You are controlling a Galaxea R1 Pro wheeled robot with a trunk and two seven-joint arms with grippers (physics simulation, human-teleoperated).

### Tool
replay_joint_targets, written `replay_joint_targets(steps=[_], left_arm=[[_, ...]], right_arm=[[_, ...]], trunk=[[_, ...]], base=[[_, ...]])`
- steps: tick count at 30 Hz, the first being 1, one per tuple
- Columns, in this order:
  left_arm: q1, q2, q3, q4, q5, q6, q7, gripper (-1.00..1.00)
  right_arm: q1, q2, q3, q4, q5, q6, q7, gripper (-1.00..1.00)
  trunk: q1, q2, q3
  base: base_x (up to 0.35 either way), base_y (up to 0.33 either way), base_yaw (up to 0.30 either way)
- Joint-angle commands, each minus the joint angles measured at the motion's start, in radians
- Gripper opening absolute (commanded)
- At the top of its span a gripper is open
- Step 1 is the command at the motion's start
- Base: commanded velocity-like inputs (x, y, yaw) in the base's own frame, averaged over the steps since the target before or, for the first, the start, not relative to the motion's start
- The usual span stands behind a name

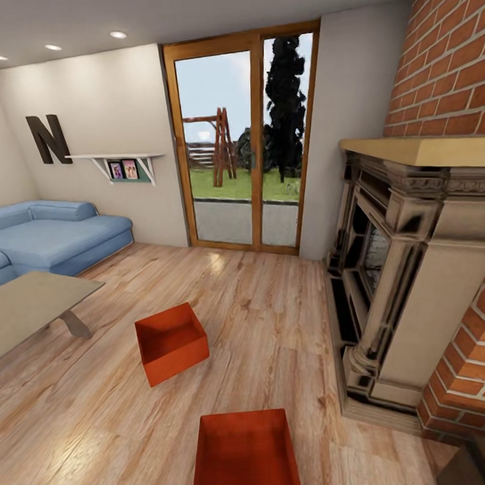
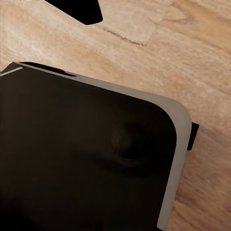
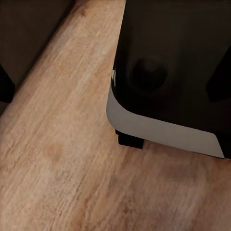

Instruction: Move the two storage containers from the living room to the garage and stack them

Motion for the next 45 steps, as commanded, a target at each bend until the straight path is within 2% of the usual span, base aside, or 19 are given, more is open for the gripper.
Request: replay_joint_targets(steps=[1, 33, 45], left_arm=[[0.0, 0.0, 0.004, 0.0, 0.004, -0.002, 0.0, 1.0], [0.0, 0.0, 0.004, 0.0, 0.004, -0.002, 0.0, 1.0], [0.0, 0.0, 0.004, 0.0, 0.003, -0.002, 0.0, 1.0]], right_arm=[[-0.001, 0.001, 0.008, 0.002, -0.007, -0.005, 0.0, 1.0], [-0.001, -0.001, 0.008, 0.002, -0.005, -0.005, 0.0, 1.0], [-0.001, -0.001, 0.008, 0.002, -0.005, -0.008, 0.0, 1.0]], trunk=[[0.0, -0.001, -0.002], [0.0, -0.001, -0.052], [0.0, -0.001, -0.056]], base=[[0.0, 0.0, 0.0], [0.0, 0.0, 0.0], [0.0, 0.0, 0.055]])
